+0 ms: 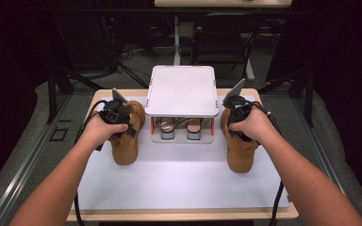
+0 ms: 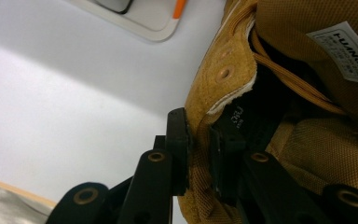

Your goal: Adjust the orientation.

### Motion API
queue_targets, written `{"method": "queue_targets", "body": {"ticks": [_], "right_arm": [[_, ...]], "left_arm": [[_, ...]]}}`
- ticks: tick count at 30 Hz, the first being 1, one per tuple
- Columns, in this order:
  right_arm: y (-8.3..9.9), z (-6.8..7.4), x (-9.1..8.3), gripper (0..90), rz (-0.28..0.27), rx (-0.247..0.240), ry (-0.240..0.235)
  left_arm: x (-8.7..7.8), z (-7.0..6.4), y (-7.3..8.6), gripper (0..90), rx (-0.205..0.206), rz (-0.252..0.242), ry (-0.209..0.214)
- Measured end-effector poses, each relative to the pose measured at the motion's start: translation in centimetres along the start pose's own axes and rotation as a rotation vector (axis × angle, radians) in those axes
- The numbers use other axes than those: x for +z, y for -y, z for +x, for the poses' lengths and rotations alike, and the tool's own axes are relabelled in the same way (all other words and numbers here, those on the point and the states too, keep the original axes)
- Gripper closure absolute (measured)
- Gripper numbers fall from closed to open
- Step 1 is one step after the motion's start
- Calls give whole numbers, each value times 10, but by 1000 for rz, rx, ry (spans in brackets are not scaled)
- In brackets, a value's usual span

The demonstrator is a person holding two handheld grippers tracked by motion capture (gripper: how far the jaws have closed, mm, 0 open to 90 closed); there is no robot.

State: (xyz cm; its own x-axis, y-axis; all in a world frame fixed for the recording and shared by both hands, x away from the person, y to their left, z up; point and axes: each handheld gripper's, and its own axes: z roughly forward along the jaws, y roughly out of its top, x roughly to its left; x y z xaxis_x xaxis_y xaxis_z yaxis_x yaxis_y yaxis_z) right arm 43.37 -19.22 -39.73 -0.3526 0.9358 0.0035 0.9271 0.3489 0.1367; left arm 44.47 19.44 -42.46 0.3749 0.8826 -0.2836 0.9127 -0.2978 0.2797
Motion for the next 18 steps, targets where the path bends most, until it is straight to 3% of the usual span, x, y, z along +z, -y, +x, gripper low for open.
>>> {"method": "queue_targets", "body": {"ticks": [5,8,13,18], "right_arm": [[7,10,-2,791,-7,-12,-15],[11,16,-1,785,-3,-25,-11],[11,16,2,757,-10,-5,-45],[13,15,1,706,-7,-12,-36]], "left_arm": [[1,-1,0,599,2,1,-5],[2,-2,0,669,16,11,-20],[1,-5,0,765,30,14,-53],[-1,-8,1,783,41,27,-74]]}}
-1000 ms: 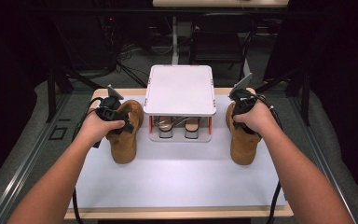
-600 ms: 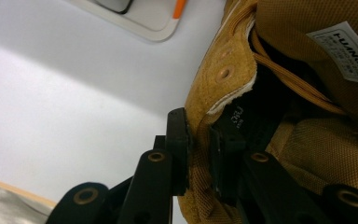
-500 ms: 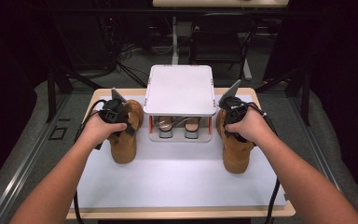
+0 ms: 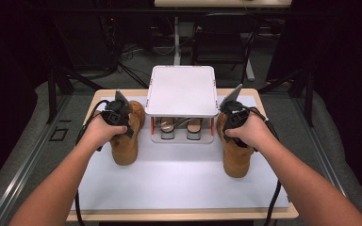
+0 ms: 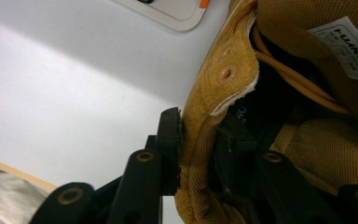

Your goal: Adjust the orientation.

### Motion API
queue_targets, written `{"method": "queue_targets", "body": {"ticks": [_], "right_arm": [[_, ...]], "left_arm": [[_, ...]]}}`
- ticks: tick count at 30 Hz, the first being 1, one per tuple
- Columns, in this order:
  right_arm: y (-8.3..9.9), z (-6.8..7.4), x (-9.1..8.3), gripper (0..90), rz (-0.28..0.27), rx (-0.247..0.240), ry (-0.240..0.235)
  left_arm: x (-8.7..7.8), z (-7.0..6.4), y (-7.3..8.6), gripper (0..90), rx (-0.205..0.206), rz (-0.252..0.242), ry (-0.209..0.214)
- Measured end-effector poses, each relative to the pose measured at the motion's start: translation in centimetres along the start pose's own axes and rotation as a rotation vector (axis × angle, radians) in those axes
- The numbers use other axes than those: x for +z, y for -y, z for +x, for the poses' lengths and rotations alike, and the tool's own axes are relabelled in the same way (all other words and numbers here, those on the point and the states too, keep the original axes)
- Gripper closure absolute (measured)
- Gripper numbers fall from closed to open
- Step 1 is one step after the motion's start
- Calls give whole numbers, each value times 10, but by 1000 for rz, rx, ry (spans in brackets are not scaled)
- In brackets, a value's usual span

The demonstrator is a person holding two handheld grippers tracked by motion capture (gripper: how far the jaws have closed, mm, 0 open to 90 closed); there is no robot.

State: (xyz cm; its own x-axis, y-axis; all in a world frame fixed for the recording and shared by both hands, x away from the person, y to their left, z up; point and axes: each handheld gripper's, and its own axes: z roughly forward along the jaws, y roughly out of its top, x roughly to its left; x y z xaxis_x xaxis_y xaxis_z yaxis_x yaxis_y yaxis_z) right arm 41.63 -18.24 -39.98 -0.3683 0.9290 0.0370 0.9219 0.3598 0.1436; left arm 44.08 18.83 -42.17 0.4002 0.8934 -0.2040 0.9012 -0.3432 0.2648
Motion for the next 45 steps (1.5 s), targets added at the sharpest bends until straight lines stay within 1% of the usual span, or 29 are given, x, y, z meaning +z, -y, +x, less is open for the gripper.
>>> {"method": "queue_targets", "body": {"ticks": [1,2,3,4,5,6,7,8,9,10,11,12,13,16,23,25,26,29,30,33,35,36,37,38,40,41,42,43,45], "right_arm": [[0,0,0,706,0,0,0],[1,1,-1,669,-3,-12,15],[1,2,-2,664,4,-19,19],[2,3,-1,650,-18,-16,20],[2,4,-2,631,-7,-24,19],[3,5,-2,614,-15,-18,16],[3,5,-2,614,-15,-18,16],[4,5,-4,586,-11,-21,18],[4,5,-4,586,-11,-21,18],[5,6,-4,571,-23,-12,16],[6,5,-6,554,-21,-20,11],[7,5,-10,541,-27,-12,-1],[8,6,-11,540,-37,-2,-3],[9,4,-15,539,-39,-3,-10],[13,2,-21,531,-35,-6,1],[14,2,-22,530,-48,2,-6],[14,1,-23,530,-37,-8,-6],[14,1,-24,530,-36,-7,0],[15,0,-24,529,-42,-2,0],[15,0,-26,529,-38,-7,1],[15,0,-26,528,-41,1,-1],[15,0,-27,525,-47,7,2],[15,-1,-28,522,-40,-1,1],[15,-1,-29,520,-44,5,2],[15,-2,-30,517,-49,7,3],[15,-5,-34,510,-42,2,5],[15,-4,-34,507,-48,12,9],[15,-4,-34,507,-48,12,9],[17,-9,-39,492,-56,14,11]], "left_arm": [[0,0,0,783,0,0,0],[0,-1,1,783,-2,10,-2],[-1,-2,1,783,4,17,-3],[-1,-5,3,783,12,26,-11],[-1,-6,4,783,13,29,-12],[-2,-7,5,783,10,31,-3],[-2,-7,5,783,10,31,-3],[-3,-8,6,783,3,31,2],[-3,-8,6,784,3,31,2],[-4,-10,7,784,5,36,1],[-4,-11,9,784,12,43,0],[-4,-14,10,783,20,49,-4],[-4,-17,11,782,31,57,-9],[-2,-19,11,782,37,61,-20],[-2,-17,16,782,21,59,-5],[-2,-17,17,782,21,62,0],[-2,-17,17,781,20,61,0],[-2,-16,16,775,16,62,6],[-2,-15,15,770,8,68,15],[-2,-14,14,759,2,75,19],[-2,-14,15,728,1,75,19],[-4,-15,14,693,2,54,23],[-4,-15,14,663,2,54,23],[-9,-15,13,635,-5,36,39],[-12,-16,12,620,-7,30,44],[-17,-15,11,585,-11,30,51],[-21,-15,10,579,-10,24,47],[-21,-15,10,574,-10,24,47],[-28,-14,10,565,-7,19,36]]}}
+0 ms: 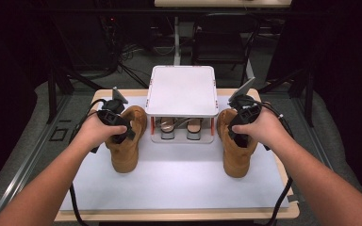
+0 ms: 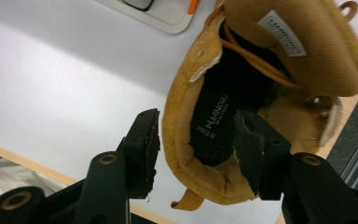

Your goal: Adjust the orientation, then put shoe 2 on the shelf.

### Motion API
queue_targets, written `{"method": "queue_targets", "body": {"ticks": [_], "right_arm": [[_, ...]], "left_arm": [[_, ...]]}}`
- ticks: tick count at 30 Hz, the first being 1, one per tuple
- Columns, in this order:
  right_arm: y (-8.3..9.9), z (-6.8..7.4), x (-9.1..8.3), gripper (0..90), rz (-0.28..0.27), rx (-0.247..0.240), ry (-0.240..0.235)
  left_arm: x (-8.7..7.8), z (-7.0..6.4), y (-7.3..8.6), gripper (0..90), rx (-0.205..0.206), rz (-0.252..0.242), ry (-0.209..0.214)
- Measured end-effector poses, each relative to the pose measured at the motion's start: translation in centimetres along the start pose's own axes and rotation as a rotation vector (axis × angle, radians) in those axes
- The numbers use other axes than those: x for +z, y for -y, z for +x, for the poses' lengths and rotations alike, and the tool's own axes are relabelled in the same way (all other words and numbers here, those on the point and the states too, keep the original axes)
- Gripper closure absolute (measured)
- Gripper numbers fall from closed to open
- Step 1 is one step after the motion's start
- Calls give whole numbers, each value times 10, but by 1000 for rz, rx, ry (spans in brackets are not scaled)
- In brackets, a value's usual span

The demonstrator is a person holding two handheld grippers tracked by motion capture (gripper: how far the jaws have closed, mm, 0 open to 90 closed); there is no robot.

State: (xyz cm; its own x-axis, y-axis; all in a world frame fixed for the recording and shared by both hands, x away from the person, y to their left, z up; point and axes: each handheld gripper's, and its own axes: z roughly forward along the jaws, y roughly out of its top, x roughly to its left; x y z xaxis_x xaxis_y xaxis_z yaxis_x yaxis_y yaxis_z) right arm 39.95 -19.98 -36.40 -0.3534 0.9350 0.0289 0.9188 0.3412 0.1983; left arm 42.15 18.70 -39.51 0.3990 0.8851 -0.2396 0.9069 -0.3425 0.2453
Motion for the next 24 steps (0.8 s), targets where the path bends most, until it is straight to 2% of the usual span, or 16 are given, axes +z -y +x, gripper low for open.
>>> {"method": "queue_targets", "body": {"ticks": [3,5,11,13,14,15,19,24], "right_arm": [[1,-4,-4,471,-11,0,7],[2,-7,-6,468,-2,-5,13],[3,-17,-12,473,-13,-8,29],[3,-21,-14,479,-20,-2,37],[3,-21,-14,479,-20,-2,37],[4,-25,-16,490,-22,-5,46],[6,-30,-18,509,-33,1,59],[7,-36,-19,519,-37,13,63]], "left_arm": [[-9,2,0,565,-4,-13,-15],[-17,5,1,563,8,-20,-49],[-29,10,3,532,16,-35,-86],[-34,14,4,527,6,-40,-98],[-34,14,4,528,6,-40,-98],[-35,17,4,528,14,-39,-116],[-37,28,4,538,-3,-34,-150],[-39,35,6,558,-21,-31,-157]]}}
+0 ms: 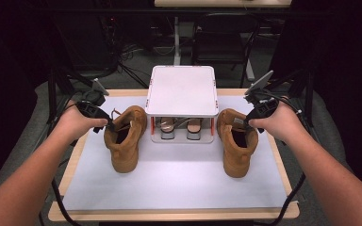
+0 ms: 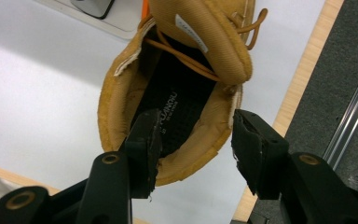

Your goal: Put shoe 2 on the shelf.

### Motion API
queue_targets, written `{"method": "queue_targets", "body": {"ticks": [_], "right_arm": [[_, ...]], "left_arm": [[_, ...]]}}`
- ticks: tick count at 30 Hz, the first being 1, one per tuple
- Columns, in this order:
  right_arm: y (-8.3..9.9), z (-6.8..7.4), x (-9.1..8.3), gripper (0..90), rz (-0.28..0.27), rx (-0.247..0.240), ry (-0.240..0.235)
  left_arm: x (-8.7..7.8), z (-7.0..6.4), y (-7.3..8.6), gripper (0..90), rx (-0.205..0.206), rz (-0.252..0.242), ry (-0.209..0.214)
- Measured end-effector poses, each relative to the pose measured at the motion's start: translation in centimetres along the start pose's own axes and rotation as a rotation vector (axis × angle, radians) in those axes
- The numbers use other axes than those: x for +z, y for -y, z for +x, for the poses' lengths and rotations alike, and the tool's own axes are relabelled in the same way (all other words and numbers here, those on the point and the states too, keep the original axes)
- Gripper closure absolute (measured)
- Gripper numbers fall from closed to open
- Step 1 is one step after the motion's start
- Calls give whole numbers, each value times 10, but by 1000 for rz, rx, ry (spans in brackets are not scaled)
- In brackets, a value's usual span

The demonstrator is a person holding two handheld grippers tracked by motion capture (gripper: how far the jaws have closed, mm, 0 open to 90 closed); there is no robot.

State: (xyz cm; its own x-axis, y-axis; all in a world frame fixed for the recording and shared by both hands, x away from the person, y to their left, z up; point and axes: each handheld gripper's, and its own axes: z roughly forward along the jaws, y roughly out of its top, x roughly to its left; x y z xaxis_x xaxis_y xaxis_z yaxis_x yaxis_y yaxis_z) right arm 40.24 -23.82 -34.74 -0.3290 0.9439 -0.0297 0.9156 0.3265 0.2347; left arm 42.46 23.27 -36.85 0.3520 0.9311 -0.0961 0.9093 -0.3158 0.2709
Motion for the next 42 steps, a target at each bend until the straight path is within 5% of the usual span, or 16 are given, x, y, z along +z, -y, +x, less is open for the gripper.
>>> {"method": "queue_targets", "body": {"ticks": [19,42], "right_arm": [[5,-17,2,504,-17,42,1],[10,-26,21,491,3,60,-12]], "left_arm": [[-1,18,6,539,-37,-6,-7],[48,16,2,563,-28,56,9]]}}
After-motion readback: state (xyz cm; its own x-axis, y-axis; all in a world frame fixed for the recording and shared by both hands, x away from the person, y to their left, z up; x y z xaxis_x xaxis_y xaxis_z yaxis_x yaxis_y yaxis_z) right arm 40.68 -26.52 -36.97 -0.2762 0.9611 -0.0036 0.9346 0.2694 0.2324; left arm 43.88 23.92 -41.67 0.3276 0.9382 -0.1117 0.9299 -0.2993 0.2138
